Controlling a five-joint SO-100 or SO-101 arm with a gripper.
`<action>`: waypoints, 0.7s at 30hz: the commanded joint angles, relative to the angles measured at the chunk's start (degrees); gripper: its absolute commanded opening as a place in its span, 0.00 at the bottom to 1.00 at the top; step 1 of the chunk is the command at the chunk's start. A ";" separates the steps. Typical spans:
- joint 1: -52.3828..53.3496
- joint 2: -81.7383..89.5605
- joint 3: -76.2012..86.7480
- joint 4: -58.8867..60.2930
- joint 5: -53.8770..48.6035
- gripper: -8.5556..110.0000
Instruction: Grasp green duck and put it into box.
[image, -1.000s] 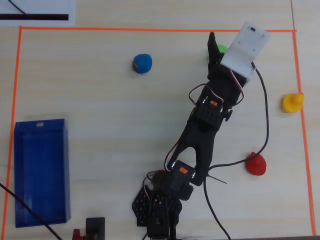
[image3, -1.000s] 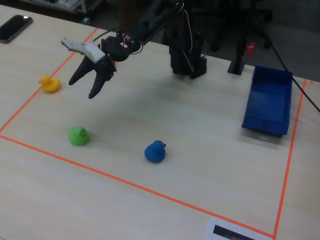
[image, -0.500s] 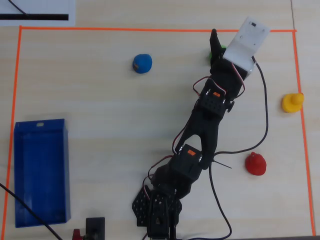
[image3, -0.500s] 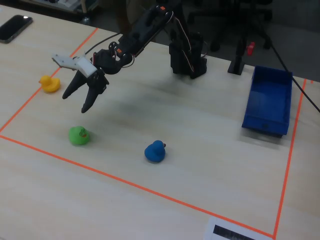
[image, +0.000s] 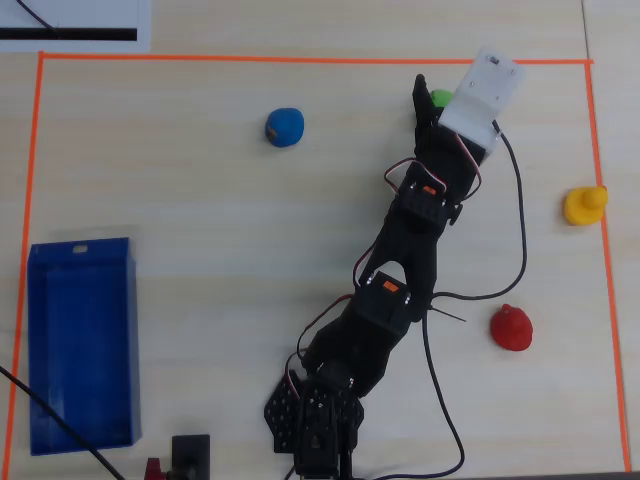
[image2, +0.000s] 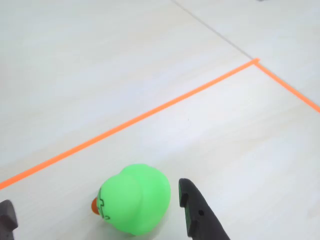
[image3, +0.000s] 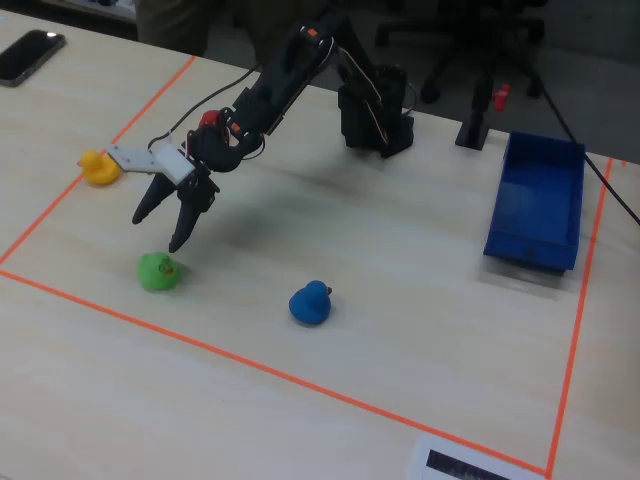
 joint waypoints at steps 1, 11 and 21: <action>-0.35 -0.26 -2.81 -2.29 -0.26 0.43; -0.44 -6.86 -7.12 -4.04 -0.70 0.42; -0.53 -12.13 -12.74 -3.52 -0.97 0.42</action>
